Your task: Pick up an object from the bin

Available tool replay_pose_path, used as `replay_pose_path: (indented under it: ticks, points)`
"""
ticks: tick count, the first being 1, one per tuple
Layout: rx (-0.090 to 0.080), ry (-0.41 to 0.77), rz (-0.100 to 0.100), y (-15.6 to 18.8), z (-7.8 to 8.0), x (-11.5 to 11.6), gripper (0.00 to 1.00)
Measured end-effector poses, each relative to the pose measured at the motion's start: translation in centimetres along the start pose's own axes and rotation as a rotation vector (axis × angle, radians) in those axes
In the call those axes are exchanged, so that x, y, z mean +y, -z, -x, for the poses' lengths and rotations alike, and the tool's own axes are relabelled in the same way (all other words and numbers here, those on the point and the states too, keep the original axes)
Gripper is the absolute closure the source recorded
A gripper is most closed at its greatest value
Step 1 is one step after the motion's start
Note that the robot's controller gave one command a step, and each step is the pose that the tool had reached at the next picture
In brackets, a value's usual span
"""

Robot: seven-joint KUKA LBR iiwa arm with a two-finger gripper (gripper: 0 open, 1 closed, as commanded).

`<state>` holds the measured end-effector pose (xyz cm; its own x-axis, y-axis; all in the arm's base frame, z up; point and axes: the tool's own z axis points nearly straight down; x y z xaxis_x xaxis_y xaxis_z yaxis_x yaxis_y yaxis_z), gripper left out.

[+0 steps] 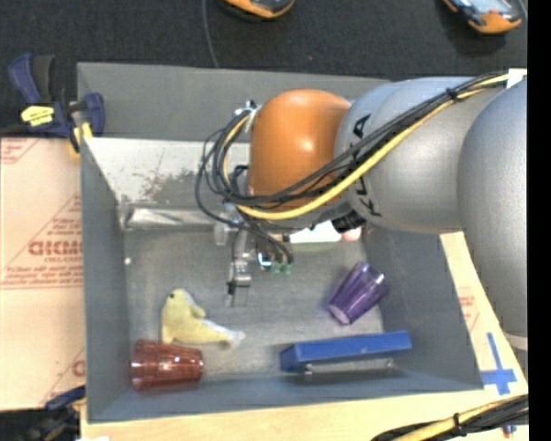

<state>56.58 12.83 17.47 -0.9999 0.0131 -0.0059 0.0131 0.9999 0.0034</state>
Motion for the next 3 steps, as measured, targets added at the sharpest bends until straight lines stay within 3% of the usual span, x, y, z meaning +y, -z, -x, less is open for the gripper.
replay_pose_path:
  ticks: [1, 2, 3]
  points:
    - [-0.007, 0.138, 0.001, -2.7, -5.0, 2.6, 0.00]
    - [-0.009, 0.100, 0.003, -4.6, -5.5, 3.7, 0.00]
    - [-0.004, 0.029, 0.002, -4.4, -6.6, 5.4, 0.00]
